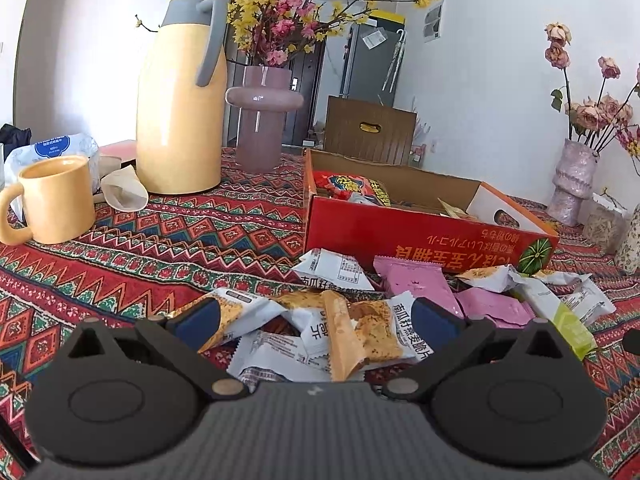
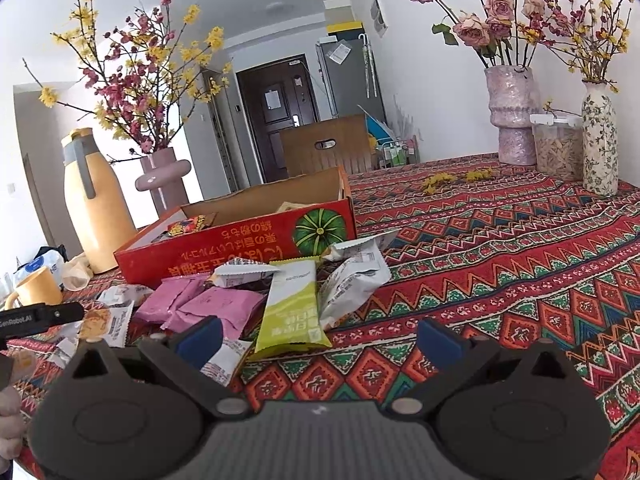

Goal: Organize snacks
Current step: 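Move both tools back over the remaining snack pile, then lower the right gripper and grasp a white-silver wrapper packet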

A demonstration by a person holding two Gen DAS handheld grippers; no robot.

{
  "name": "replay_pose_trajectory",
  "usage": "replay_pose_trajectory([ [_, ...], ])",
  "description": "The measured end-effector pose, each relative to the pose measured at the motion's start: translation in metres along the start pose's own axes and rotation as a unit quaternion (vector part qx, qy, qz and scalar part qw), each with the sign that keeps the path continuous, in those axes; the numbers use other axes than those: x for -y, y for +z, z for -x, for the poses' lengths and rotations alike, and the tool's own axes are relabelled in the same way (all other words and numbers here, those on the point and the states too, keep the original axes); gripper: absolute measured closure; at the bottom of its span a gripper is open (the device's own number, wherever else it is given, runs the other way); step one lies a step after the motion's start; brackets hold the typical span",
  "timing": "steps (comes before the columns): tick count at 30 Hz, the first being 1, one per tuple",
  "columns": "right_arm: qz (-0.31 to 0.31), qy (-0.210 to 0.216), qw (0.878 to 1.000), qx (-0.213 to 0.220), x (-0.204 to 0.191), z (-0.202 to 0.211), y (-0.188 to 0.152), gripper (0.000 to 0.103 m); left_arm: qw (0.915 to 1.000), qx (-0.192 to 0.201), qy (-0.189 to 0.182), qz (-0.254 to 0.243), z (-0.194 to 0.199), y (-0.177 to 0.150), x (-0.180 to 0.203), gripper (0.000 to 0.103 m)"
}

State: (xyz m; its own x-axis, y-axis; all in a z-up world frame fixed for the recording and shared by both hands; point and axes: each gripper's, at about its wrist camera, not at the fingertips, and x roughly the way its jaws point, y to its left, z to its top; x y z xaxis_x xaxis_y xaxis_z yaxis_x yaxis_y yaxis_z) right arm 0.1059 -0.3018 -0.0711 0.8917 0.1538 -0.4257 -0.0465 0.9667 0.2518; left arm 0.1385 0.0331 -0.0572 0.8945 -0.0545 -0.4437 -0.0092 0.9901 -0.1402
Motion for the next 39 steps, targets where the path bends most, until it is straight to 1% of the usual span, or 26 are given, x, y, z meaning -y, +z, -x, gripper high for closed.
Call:
replay_pose_trajectory([
  [9,0.013,-0.019,1.0,-0.004,-0.003,-0.005,0.007,0.0,0.9999,-0.002,-0.008,0.01,0.0,0.0,-0.003,0.0],
  [14,0.033,-0.05,0.998,-0.01,0.0,-0.023,0.024,0.0,0.9999,-0.003,-0.009,0.011,0.0,-0.001,-0.003,0.0],
  [17,0.042,-0.066,0.997,-0.026,0.005,-0.04,0.035,0.001,0.9999,-0.004,-0.008,0.012,0.0,-0.001,-0.003,0.0],
  [21,0.034,-0.064,0.996,-0.057,0.01,-0.064,0.041,0.013,0.9999,-0.006,-0.008,0.013,-0.001,-0.001,-0.003,0.0],
  [22,0.029,-0.061,0.996,-0.062,0.01,-0.069,0.042,0.014,0.9999,-0.007,-0.008,0.013,-0.001,-0.001,-0.003,0.0],
  [25,0.021,-0.061,0.995,-0.07,0.01,-0.081,0.043,0.025,0.9998,-0.007,-0.01,0.014,-0.001,-0.001,-0.004,0.0],
  [26,0.018,-0.06,0.995,-0.072,0.01,-0.085,0.043,0.031,0.9998,-0.008,-0.01,0.015,-0.001,-0.001,-0.004,0.0],
  [27,0.014,-0.058,0.995,-0.076,0.01,-0.089,0.043,0.04,0.9998,-0.008,-0.011,0.015,-0.001,-0.001,-0.004,0.0],
  [28,0.007,-0.057,0.995,-0.081,0.01,-0.093,0.042,0.045,0.9998,-0.008,-0.011,0.015,-0.001,-0.001,-0.004,0.0],
  [29,0.0,-0.054,0.995,-0.084,0.01,-0.096,0.042,0.054,0.9998,-0.009,-0.012,0.016,-0.001,-0.001,-0.004,0.0],
  [30,-0.006,-0.05,0.995,-0.084,0.01,-0.096,0.041,0.066,0.9997,-0.009,-0.012,0.017,-0.001,-0.001,-0.004,0.0],
  [31,-0.005,-0.049,0.995,-0.085,0.009,-0.097,0.04,0.074,0.9997,-0.009,-0.013,0.017,-0.001,-0.001,-0.004,0.0],
  [32,-0.002,-0.043,0.995,-0.085,0.007,-0.097,0.039,0.079,0.9997,-0.009,-0.014,0.018,-0.001,-0.001,-0.005,0.0],
  [35,0.011,-0.04,0.997,-0.068,0.0,-0.089,0.035,0.084,0.9997,-0.009,-0.015,0.019,-0.001,-0.001,-0.005,0.0],
  [39,0.008,-0.043,0.999,-0.009,-0.004,-0.062,0.032,0.086,0.9997,-0.009,-0.015,0.019,-0.001,-0.001,-0.005,0.0],
])
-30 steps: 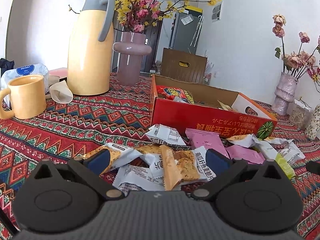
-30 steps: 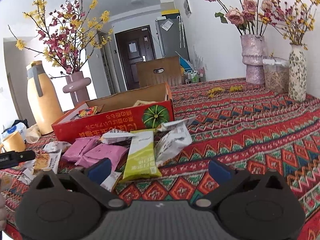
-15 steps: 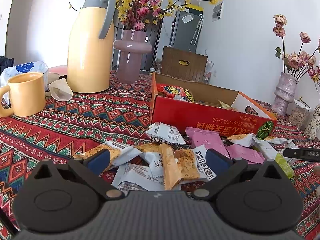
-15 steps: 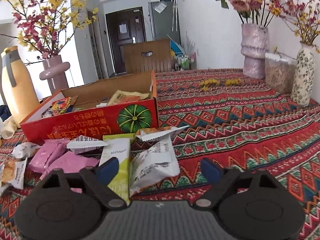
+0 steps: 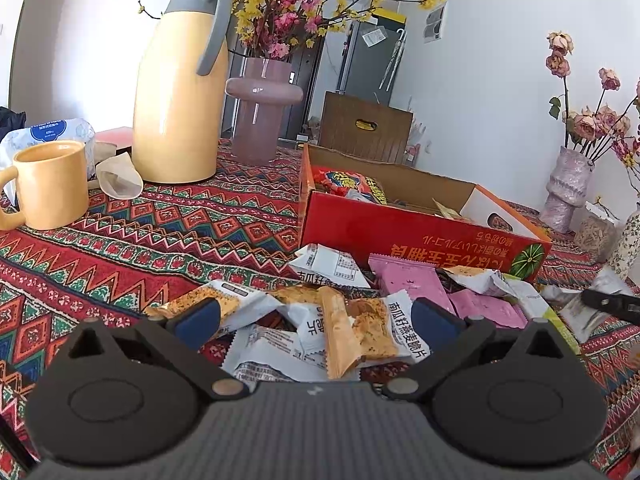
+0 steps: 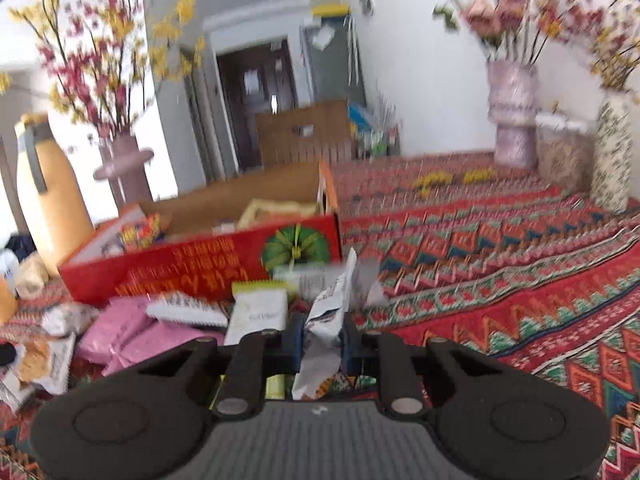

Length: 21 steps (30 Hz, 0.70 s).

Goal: Organize snacks
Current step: 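Lower the right gripper and grasp a white-silver wrapper packet, then grasp a white biscuit packet with the left gripper while the right gripper holds the wrapper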

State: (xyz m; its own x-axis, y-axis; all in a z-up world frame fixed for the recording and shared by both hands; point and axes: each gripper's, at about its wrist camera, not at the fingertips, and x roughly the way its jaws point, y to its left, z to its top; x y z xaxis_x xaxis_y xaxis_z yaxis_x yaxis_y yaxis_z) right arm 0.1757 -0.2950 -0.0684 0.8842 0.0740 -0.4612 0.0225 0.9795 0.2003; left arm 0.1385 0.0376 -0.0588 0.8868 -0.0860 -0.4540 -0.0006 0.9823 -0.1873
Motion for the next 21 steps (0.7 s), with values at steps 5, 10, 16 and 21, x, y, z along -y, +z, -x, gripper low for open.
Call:
replay_pose_trajectory([
  [5,0.016,0.013,0.998,0.066,-0.009,0.034,-0.008,0.086,1.0,0.0,0.001,0.0,0.0,0.0,0.0,0.0],
  [10,0.017,0.051,0.994,0.096,-0.018,0.049,-0.004,0.086,1.0,-0.001,0.003,0.0,0.0,0.0,0.0,0.0],
  [16,-0.009,0.074,0.995,0.061,-0.016,0.025,-0.012,0.086,1.0,-0.001,0.004,-0.001,0.0,0.0,0.001,0.0],
  [21,-0.014,0.073,0.996,0.048,-0.017,0.019,-0.019,0.086,1.0,-0.002,0.006,-0.002,0.0,0.0,0.001,0.0],
])
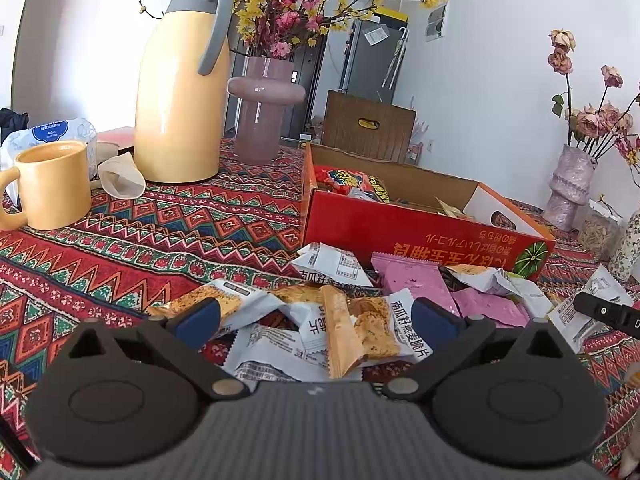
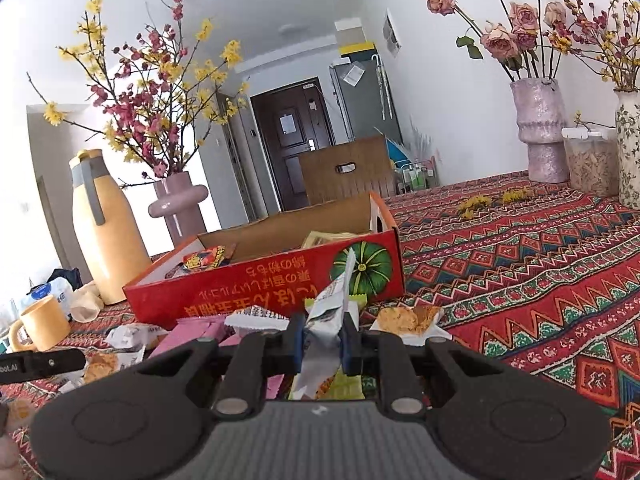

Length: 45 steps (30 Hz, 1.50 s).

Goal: Organize snacks
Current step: 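Grasp a white biscuit packet with the left gripper while the right gripper holds the wrapper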

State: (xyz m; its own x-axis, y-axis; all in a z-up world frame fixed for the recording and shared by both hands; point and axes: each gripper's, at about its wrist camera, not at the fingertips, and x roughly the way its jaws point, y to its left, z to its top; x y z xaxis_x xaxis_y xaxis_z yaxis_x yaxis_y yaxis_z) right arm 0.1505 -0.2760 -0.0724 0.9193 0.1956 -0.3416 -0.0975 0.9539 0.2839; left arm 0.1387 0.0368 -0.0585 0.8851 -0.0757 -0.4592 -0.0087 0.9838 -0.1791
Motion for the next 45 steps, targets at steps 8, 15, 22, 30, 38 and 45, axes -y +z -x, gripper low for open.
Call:
replay_pose_trajectory([
  [8,-0.001,-0.001,1.0,-0.009,0.001,-0.003,-0.003,0.086,0.9988,-0.022,0.015,-0.042,0.002,0.005,0.017,0.0],
  [15,-0.006,0.002,1.0,-0.012,0.002,-0.004,-0.003,0.086,0.9937,-0.057,0.041,-0.087,-0.012,0.012,0.062,0.0],
  [22,-0.01,0.013,1.0,-0.012,0.004,-0.003,-0.003,0.086,0.9844,-0.094,0.102,-0.108,-0.042,0.008,0.088,0.0],
  [30,-0.015,0.026,1.0,-0.01,0.006,-0.002,-0.003,0.086,0.9823,-0.102,0.118,-0.104,-0.051,0.005,0.085,0.033],
  [38,-0.016,0.03,0.999,-0.008,0.007,-0.001,-0.003,0.086,0.9882,-0.091,0.089,-0.085,-0.033,0.008,0.067,0.062],
  [45,-0.016,0.029,0.999,-0.007,0.007,-0.001,-0.003,0.086,0.9922,-0.072,0.072,-0.071,-0.018,0.01,0.057,0.062],
])
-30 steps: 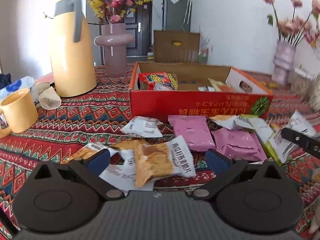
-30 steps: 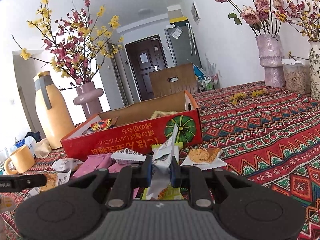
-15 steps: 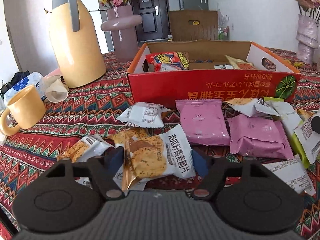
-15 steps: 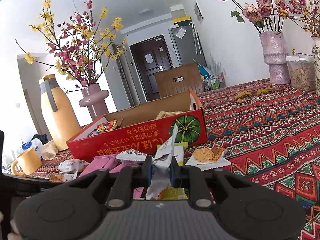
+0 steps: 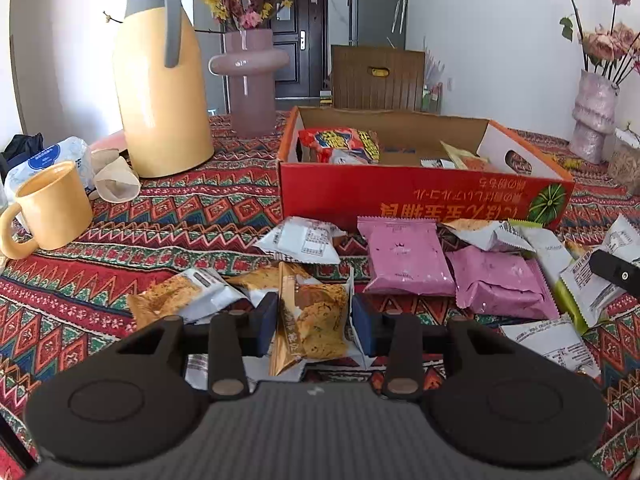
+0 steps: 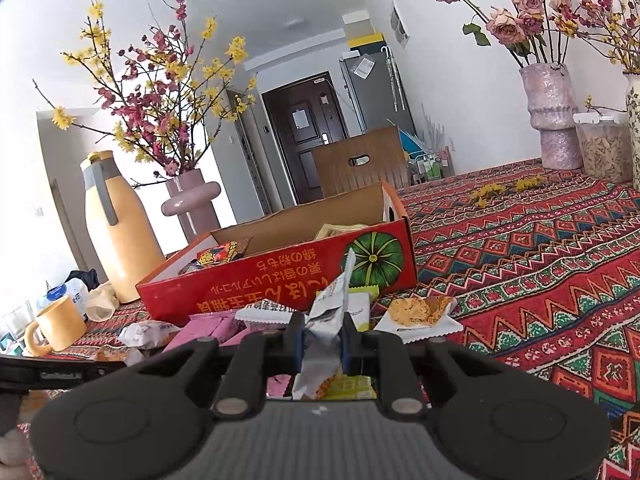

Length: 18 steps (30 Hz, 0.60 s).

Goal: Organize snacks
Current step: 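Grasp a white biscuit packet with the left gripper while the right gripper holds the wrapper, then carry both held packets over the open box with both grippers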

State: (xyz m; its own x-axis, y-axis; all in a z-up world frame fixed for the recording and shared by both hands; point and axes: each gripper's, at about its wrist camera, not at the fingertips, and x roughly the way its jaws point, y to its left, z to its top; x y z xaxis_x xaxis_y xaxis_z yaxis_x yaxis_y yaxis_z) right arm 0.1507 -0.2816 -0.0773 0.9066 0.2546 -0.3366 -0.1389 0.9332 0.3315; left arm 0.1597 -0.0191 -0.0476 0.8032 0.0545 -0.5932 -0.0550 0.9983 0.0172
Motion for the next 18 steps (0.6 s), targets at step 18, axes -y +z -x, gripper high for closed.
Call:
replay_pose_trajectory([
  [18,0.014,0.012,1.0,0.009,-0.009,0.008,0.006,0.086,0.9973,0.067,-0.027,0.009,0.035,0.03,-0.001,0.062],
])
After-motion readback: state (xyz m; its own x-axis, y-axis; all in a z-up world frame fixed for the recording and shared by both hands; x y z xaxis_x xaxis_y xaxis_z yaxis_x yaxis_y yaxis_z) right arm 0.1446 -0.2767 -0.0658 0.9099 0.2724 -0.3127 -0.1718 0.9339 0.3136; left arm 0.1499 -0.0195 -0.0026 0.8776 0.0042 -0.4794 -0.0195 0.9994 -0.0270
